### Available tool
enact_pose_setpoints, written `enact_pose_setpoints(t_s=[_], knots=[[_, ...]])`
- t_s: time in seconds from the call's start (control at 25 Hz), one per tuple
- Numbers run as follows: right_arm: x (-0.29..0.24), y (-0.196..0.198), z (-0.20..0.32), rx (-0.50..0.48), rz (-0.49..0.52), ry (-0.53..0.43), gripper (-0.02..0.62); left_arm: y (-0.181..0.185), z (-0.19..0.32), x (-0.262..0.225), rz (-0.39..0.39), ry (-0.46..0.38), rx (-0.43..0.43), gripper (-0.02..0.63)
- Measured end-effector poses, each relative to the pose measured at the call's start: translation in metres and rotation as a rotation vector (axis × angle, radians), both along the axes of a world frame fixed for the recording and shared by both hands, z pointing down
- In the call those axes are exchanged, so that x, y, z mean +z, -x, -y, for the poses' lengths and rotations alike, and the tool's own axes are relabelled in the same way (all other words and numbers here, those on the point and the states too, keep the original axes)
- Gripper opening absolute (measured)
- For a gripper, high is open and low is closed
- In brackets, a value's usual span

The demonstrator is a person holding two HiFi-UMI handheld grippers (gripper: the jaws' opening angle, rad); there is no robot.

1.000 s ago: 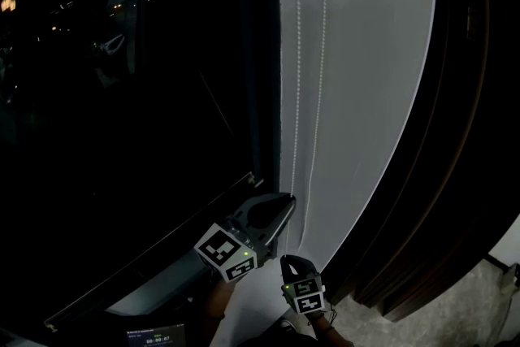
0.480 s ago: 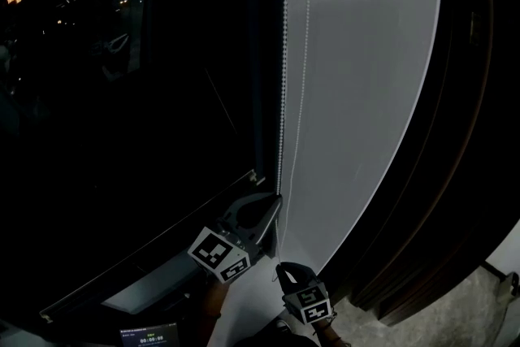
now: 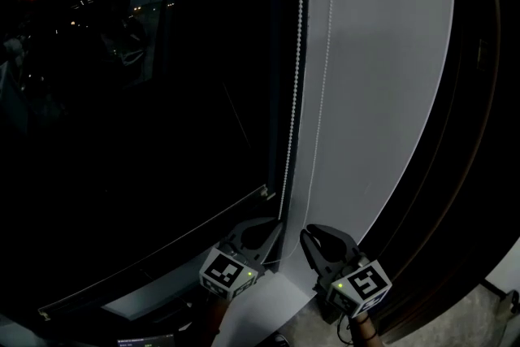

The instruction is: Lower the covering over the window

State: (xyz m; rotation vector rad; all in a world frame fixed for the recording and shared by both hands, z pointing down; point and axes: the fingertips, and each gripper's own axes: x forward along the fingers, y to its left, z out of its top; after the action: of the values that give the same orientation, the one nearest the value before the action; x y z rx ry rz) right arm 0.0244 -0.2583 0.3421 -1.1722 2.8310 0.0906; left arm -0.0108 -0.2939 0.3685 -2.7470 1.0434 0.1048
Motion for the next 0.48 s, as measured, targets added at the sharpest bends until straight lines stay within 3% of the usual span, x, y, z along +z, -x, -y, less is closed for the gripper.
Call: enact_pose_setpoints(t_s=[0.16, 0.48], knots=[[-0.07, 0.004, 0.01, -0.025, -0.03, -0.136, 0.067, -0.005, -0.002, 0.078, 0.034, 0.171, 0.004, 0.005], [-0.16, 0.021, 0.02, -0.115, 0.015, -0.255, 0.084, -0.023, -0.048, 0.233, 0.246, 0.451, 0.043, 0.003]])
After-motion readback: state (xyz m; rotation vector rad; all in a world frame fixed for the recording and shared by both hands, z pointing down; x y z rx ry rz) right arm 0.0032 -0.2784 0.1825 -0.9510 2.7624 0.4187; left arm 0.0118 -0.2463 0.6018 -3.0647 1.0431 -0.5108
